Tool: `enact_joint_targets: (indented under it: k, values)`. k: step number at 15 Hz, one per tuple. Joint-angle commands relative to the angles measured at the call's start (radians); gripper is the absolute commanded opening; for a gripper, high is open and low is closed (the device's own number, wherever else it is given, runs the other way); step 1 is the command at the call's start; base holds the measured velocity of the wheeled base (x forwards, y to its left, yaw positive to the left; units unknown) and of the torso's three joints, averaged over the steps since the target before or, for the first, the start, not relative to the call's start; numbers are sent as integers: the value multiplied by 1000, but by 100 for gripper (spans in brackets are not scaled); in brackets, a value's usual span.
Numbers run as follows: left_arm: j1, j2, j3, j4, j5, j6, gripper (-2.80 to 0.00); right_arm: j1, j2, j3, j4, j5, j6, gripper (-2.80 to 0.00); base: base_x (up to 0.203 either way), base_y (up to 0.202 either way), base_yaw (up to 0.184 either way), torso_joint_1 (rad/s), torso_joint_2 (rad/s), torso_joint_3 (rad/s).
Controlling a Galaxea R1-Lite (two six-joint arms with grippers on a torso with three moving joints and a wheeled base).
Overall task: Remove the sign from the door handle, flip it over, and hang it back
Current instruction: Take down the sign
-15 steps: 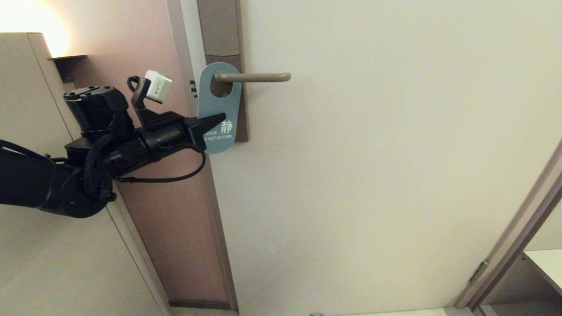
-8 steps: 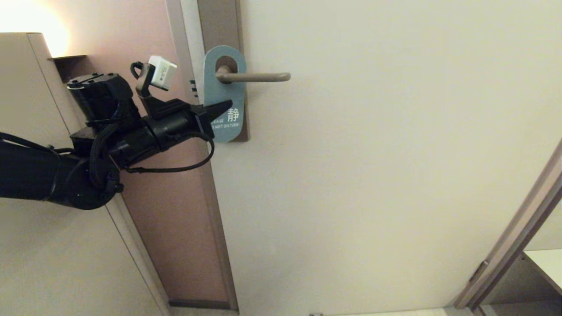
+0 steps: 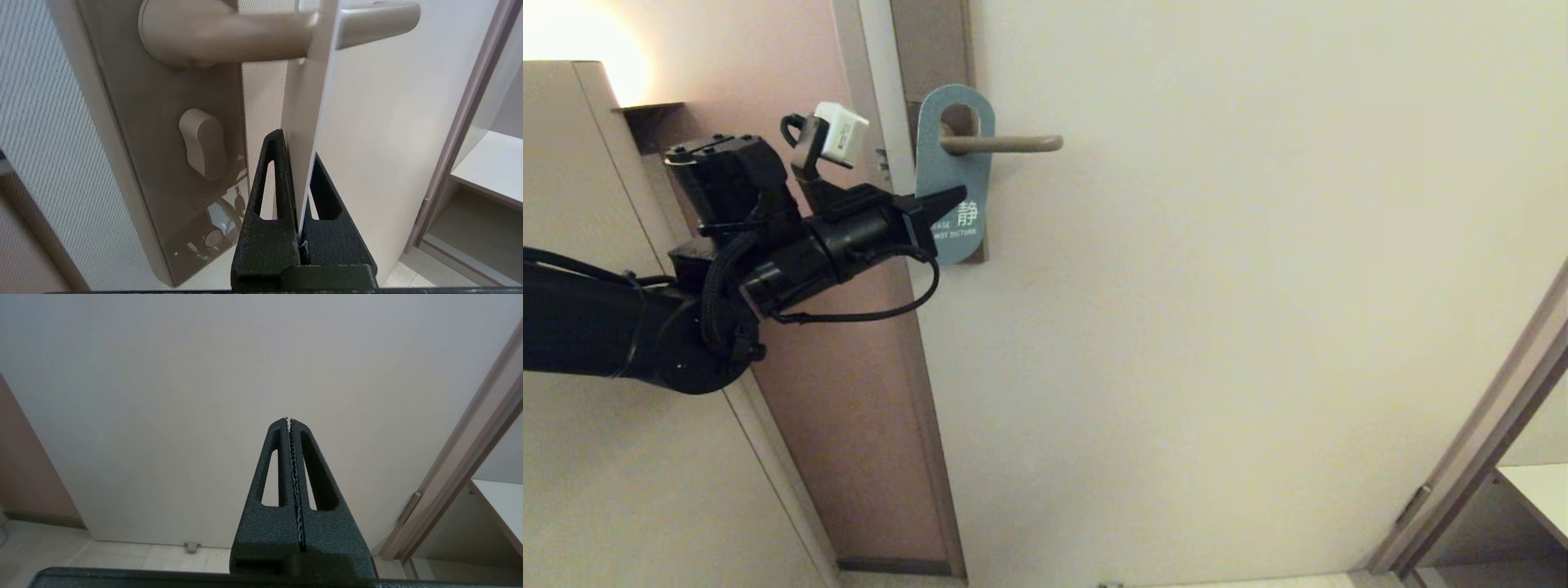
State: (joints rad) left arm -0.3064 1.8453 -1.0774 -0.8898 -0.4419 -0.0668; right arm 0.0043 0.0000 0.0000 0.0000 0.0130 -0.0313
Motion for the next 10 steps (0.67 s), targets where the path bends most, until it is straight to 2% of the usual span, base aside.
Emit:
enact_joint_targets:
  k: [1, 10]
  values:
    - [-8, 0, 1, -3, 0, -1, -280, 0, 2, 0, 0, 1, -1, -280, 0, 0, 0, 0, 0, 0]
    - [-84, -6, 5, 12, 69, 3, -280, -1, 2, 0, 0, 1, -1, -280, 0, 0, 0, 0, 0, 0]
